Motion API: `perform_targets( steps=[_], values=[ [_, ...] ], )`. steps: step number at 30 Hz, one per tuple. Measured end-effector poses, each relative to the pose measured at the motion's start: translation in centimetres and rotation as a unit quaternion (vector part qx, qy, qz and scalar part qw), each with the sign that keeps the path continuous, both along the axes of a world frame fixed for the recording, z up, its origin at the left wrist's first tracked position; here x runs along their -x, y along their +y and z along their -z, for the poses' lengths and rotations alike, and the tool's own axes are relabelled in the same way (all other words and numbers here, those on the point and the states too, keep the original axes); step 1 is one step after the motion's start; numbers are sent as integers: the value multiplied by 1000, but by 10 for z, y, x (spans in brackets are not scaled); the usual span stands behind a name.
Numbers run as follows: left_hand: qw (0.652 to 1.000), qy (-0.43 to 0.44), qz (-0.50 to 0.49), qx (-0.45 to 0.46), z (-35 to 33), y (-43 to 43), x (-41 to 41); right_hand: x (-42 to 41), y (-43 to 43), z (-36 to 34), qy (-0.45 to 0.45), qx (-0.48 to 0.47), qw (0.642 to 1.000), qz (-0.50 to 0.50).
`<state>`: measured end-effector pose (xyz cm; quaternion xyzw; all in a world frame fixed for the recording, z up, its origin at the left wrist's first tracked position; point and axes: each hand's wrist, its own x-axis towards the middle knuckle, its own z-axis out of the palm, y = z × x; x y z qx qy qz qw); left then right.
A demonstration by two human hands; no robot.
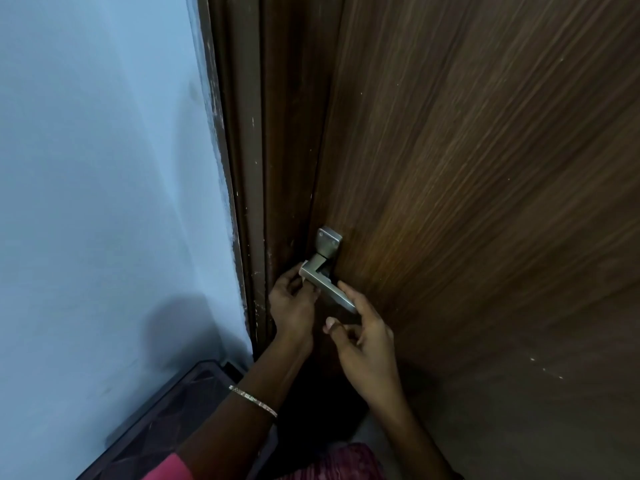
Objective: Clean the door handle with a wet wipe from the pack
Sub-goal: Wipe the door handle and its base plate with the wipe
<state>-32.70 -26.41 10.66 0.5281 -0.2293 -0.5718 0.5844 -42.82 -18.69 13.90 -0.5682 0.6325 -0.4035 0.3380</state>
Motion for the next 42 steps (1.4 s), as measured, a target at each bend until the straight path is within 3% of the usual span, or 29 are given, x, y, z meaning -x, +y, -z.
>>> perform_targets(
  steps=[4,9,24,29,36,38,42],
  values=[
    [980,-148,-68,114,-5,-2,0,4,0,-5,5,-7,1000,-14],
    [962,-223,-75,141,-5,-5,1,9,0,-8,13,-24,999,-34],
    [960,-215,-168,61,-10,6,26,20,-1,-25,71,-56,990,-108],
    [967,-215,-128,50,-6,12,27,20,-1,-23,98,-42,989,-106],
    [951,-308,-39,17,-8,19,-7,24,-3,-19,61,-61,990,-111],
    [936,-337,-95,44,-21,23,-19,25,-2,-17,56,-50,991,-111],
    [879,-402,-148,209,-56,13,-25,26,-3,-13,49,-41,992,-112]
  ],
)
